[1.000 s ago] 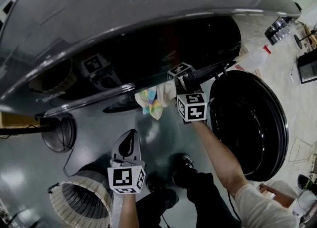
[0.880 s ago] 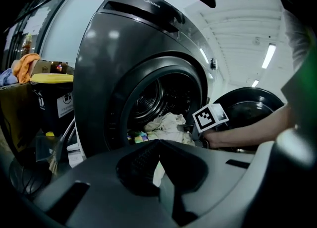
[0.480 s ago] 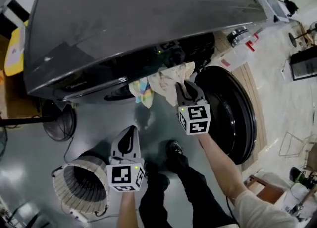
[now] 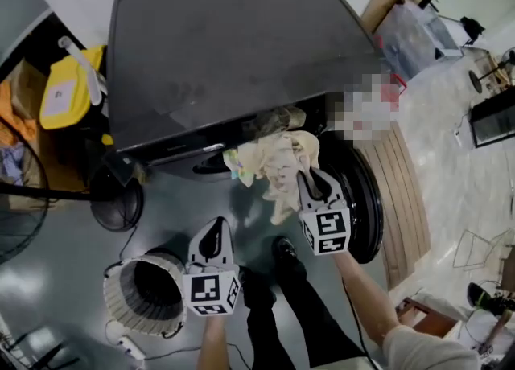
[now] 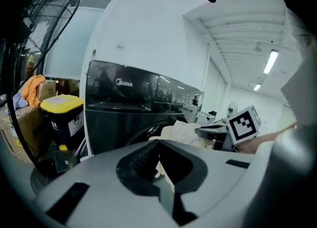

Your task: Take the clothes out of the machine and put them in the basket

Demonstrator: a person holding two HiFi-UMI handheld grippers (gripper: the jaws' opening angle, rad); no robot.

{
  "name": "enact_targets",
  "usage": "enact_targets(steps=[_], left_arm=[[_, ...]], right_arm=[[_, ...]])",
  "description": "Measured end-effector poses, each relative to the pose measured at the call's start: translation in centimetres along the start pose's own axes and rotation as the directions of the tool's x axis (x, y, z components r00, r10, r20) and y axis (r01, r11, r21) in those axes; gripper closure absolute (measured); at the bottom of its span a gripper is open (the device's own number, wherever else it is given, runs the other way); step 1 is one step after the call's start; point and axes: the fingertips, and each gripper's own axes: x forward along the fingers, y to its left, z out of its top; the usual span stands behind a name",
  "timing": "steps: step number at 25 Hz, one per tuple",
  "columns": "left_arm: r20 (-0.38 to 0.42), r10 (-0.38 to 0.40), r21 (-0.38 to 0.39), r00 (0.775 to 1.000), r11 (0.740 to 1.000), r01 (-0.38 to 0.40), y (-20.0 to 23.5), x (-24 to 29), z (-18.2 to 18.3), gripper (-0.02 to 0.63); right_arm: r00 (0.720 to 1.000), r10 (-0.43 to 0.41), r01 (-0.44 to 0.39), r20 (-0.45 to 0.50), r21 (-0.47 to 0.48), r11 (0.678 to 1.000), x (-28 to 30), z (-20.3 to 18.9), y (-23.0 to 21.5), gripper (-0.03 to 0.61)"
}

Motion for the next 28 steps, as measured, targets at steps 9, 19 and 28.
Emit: enact_targets(steps=[9, 19, 28], left_arm=[[0.050, 0.078, -0.038, 0.996, 0.996, -0.076, -1.9, -5.5, 8.0, 0.595], [0.156, 0.147, -0.054, 0.977, 0.989, -0.140, -5.7, -11.8, 18.2, 0.595], [0.244, 0.245, -0.045, 0.938, 0.969, -0.242, -8.3, -19.2, 23.6, 0.595]], right_arm=[[0.997, 0.050, -0.048, 0.050, -0.047, 0.998, -10.6, 8.9, -0.1, 0.503], [0.979, 0.130, -0.121, 0.154, -0.065, 0.990, -19.5, 19.5, -0.3, 0.514], [0.923, 0.297, -0.265, 0.244, -0.154, 0.952, -25.6, 26.5, 3.0, 0.515]])
